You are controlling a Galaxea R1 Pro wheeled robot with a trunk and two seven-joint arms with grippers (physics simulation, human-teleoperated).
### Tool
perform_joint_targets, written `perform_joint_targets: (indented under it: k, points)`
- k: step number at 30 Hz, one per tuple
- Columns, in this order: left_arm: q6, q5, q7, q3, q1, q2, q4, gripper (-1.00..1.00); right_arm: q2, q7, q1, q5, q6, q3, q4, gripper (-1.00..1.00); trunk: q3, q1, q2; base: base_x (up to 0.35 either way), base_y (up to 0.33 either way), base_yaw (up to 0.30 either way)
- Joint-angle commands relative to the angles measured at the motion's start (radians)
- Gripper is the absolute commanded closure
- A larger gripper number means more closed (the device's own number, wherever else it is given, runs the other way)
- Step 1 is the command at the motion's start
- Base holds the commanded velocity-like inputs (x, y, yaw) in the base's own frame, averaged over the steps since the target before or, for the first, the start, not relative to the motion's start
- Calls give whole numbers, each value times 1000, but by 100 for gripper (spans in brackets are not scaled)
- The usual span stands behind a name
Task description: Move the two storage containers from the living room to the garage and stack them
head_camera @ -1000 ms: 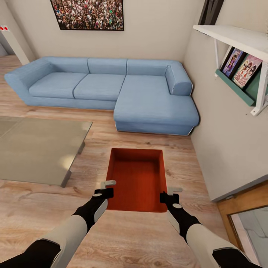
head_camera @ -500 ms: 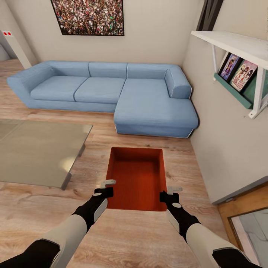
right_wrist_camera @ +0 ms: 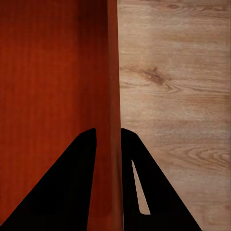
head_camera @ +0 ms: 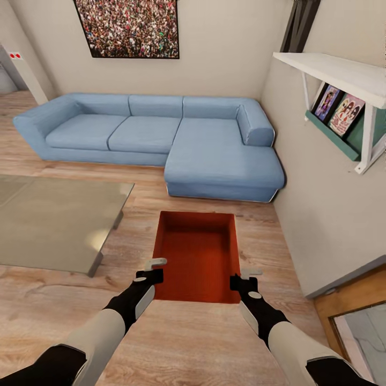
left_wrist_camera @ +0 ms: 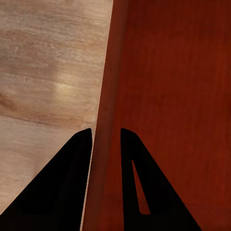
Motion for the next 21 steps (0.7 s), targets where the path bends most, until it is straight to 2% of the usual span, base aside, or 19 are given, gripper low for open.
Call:
perform_joint_targets:
  k: [1,21]
  points:
    - [7,6,35,-4,0,2,24,100,0,-91,-1,2,-5,-16,-24,100,1,0,-1,0,0,0]
    - [7,6,35,-4,0,11,22,100,0,-90,-1,2,-5,-16,-24,100,32,0,-1,0,0,0]
